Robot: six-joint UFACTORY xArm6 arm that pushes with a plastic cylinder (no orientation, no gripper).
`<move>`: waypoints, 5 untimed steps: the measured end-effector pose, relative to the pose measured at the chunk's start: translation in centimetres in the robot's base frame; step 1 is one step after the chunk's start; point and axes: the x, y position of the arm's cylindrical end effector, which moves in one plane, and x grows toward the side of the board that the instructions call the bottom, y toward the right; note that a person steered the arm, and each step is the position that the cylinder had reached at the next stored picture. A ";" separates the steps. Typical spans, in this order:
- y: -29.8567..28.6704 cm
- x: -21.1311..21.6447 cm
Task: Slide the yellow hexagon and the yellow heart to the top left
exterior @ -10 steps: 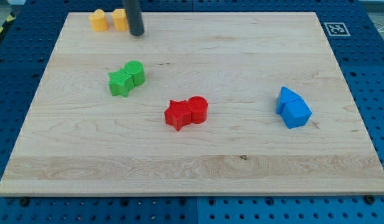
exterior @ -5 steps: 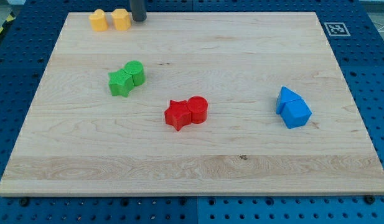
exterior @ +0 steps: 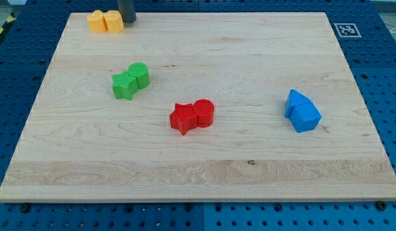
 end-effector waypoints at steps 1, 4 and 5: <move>-0.3 0.0; 4.6 0.8; 7.6 2.8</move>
